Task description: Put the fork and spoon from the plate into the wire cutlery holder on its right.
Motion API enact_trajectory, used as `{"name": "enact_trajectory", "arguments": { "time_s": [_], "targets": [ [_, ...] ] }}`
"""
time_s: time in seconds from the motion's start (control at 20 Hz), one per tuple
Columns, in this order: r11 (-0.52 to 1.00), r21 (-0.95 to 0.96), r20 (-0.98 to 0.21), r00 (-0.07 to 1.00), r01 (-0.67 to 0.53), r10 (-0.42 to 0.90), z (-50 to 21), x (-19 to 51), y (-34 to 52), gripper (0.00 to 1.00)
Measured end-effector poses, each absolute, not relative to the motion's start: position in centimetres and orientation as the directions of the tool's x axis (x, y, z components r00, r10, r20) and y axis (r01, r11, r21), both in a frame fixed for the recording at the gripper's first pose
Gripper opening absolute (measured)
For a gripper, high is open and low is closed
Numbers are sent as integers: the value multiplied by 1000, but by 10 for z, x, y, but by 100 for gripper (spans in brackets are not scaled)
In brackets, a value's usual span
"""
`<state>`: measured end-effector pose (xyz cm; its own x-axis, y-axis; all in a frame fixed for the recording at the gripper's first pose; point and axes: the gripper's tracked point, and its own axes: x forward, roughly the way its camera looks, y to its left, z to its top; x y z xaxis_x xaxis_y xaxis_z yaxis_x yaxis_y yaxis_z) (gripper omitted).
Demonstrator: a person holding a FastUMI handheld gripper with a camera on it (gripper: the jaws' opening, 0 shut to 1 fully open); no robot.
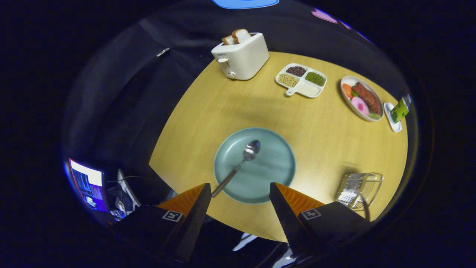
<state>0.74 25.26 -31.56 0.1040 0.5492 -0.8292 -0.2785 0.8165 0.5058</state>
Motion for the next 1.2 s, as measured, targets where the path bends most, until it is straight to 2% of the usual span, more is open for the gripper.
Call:
{"name": "enact_trajectory", "arguments": {
  "time_s": [0.15,0.55,0.7,0.75,0.8,0.85,1.05,1.1,1.2],
  "targets": [
    [843,509,-849,60,-174,525,-352,6,278,98],
    [904,417,-908,-11,-94,418,-406,3,299,97],
    [915,400,-916,-16,-52,400,-421,3,304,88],
    [918,395,-919,-23,-28,395,-425,2,305,77],
    [919,395,-918,-31,-9,395,-428,0,307,75],
    [920,391,-919,-40,1,391,-432,-4,308,67],
    [918,395,-916,-78,-5,394,-438,-17,302,14],
    [917,398,-915,-78,-6,396,-436,-17,298,10],
    [908,418,-907,-58,-24,417,-432,-12,291,10]
  ]
}}
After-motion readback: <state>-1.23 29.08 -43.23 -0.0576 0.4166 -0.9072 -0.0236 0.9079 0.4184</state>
